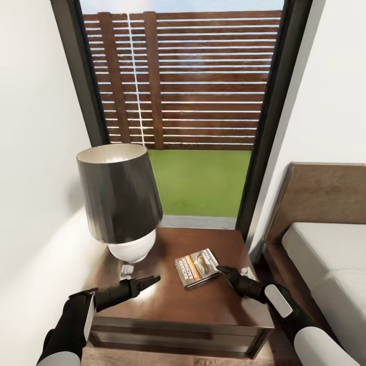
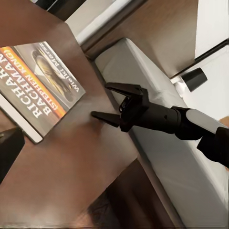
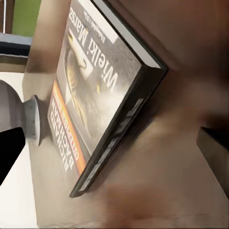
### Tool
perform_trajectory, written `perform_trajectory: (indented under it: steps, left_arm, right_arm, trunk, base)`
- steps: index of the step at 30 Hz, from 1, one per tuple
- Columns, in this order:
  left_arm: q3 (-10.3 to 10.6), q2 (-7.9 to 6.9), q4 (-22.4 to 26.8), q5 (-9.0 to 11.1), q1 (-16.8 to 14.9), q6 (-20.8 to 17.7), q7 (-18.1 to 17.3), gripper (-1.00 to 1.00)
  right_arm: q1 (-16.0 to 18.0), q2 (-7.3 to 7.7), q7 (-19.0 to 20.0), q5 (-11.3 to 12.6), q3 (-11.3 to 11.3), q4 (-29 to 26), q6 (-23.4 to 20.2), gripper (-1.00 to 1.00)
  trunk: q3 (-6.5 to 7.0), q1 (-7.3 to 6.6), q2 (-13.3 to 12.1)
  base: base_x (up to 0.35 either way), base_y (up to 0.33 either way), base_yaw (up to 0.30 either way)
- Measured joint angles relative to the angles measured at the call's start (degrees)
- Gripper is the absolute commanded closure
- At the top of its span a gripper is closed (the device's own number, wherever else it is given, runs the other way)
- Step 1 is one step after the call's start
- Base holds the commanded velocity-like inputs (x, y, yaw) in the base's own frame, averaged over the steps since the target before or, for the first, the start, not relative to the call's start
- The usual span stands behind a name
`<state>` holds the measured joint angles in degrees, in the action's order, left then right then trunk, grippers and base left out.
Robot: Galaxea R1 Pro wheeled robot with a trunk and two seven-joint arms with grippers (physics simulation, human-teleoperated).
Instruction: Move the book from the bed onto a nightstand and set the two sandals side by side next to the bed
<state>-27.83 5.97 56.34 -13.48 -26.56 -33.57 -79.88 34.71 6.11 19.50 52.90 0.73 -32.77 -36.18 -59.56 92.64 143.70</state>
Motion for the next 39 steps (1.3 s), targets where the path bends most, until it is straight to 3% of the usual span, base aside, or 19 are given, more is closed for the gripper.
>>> perform_trajectory:
  steps: [15,39]
  left_arm:
    - [0.0,0.00,0.0,0.0,0.0,-0.1,0.0,-1.00]
    - [0.1,0.00,0.0,-0.1,0.0,-0.1,0.1,-1.00]
  right_arm:
    - [0.0,0.00,0.0,0.0,0.0,0.0,0.0,-1.00]
    - [0.0,0.01,0.1,-0.6,0.0,-0.1,0.0,-1.00]
  trunk:
    - [0.00,-0.03,0.0]
    - [5.31,-0.65,-0.3]
  base:
    - [-0.040,-0.004,0.000]
    - [0.000,0.000,0.000]
